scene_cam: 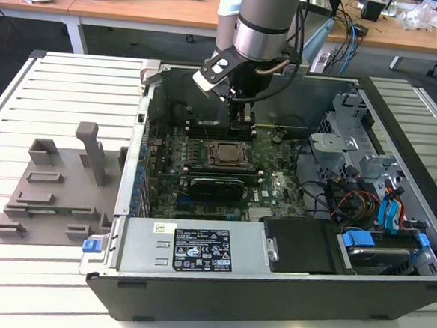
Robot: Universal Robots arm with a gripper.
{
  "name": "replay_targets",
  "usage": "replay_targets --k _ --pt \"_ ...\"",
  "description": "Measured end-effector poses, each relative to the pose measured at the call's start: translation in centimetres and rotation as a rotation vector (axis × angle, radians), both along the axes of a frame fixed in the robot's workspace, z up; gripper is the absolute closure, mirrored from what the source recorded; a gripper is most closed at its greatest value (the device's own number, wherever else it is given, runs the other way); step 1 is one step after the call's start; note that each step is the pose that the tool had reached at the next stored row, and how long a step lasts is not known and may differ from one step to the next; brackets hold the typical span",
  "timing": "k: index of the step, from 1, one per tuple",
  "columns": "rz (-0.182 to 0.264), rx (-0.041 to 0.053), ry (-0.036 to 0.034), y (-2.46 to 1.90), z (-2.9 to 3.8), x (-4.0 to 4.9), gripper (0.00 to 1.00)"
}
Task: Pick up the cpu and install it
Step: 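Close the cpu cover, then install the first cpu locking lever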
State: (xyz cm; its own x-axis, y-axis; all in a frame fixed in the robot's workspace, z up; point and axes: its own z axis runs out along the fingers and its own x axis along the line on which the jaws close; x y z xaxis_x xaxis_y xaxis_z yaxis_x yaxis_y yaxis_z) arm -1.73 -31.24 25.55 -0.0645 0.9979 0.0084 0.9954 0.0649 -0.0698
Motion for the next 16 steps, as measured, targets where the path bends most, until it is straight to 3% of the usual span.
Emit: replay_targets --k 11,16 --pt "0.001 0.0000 0.0000 0.00 0.06 0.00 0.89" --pt "0.097 0.0000 0.0000 0.00 0.06 0.01 0.89"
